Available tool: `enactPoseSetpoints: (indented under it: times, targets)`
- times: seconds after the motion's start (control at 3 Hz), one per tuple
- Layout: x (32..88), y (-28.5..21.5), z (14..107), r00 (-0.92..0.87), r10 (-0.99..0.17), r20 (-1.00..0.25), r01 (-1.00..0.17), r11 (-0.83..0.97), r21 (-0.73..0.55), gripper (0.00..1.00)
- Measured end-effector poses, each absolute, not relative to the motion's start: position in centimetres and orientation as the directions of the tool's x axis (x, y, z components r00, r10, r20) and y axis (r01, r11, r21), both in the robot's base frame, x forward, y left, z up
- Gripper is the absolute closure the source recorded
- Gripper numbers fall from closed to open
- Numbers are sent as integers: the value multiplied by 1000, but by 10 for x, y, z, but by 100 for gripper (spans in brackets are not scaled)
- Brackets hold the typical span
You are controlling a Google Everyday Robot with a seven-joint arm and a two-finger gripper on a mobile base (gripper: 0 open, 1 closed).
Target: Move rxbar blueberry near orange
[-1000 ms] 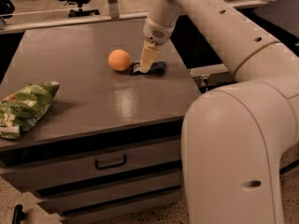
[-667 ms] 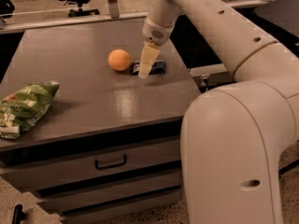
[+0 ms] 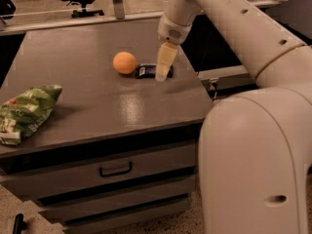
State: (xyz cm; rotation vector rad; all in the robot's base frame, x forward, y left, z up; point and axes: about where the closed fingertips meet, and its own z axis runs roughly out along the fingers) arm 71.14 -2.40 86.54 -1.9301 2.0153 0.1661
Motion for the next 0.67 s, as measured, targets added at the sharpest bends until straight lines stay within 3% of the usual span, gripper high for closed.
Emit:
enactPoseSetpoints:
  times: [0.33,0.67]
  targets:
    - [707,-76,877,18,-938,-347,-978,56,-201,0]
    - [707,-76,877,18,-938,-347,-978,56,-201,0]
